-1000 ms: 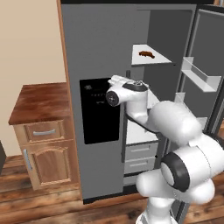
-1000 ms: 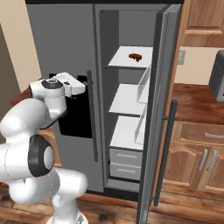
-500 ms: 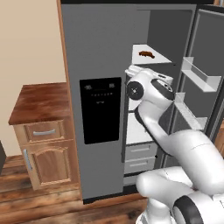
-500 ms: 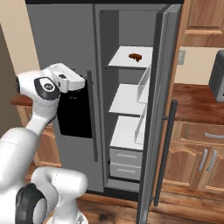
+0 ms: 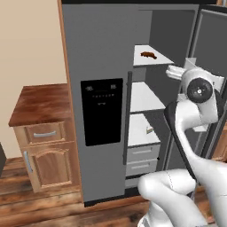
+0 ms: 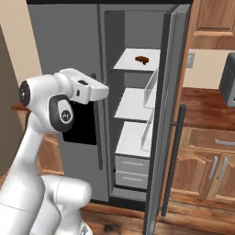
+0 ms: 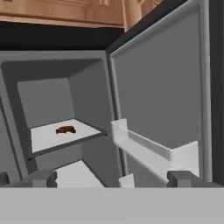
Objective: Pick up the frozen chicken drumstick from the freezer, place it on any shelf in the fridge, and close the fridge and freezer doors when done.
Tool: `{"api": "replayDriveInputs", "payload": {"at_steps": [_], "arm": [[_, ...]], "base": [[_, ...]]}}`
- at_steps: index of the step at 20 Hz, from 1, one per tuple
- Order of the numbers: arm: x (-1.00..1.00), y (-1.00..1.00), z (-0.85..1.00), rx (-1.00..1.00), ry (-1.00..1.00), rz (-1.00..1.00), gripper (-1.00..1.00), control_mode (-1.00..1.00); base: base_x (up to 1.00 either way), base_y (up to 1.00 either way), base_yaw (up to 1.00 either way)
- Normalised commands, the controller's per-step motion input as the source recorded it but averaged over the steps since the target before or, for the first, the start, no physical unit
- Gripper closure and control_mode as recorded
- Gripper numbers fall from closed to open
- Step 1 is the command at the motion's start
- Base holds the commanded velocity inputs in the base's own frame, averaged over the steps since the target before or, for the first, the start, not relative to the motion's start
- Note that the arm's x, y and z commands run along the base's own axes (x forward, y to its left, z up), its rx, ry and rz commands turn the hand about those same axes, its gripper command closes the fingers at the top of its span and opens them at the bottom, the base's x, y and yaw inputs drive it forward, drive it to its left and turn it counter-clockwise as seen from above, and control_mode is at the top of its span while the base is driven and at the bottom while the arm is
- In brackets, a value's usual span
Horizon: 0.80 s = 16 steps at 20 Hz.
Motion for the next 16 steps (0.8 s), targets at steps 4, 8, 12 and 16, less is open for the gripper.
{"api": "replayDriveInputs", "payload": {"at_steps": [4, 8, 12, 16], "arm": [[-1.0, -0.88, 0.0, 0.0, 0.09, 0.23, -1.0, -1.0], [-1.0, -0.66, -0.01, 0.0, 0.06, 0.16, -1.0, -1.0], [-1.0, -0.54, -0.01, 0.0, 0.0, 0.06, -1.0, -1.0], [-0.92, -0.75, 0.0, 0.0, 0.04, 0.05, -1.0, -1.0]], "base": [[0.0, 0.0, 0.0], [0.0, 0.0, 0.0], [0.0, 0.0, 0.0], [0.0, 0.0, 0.0]]}}
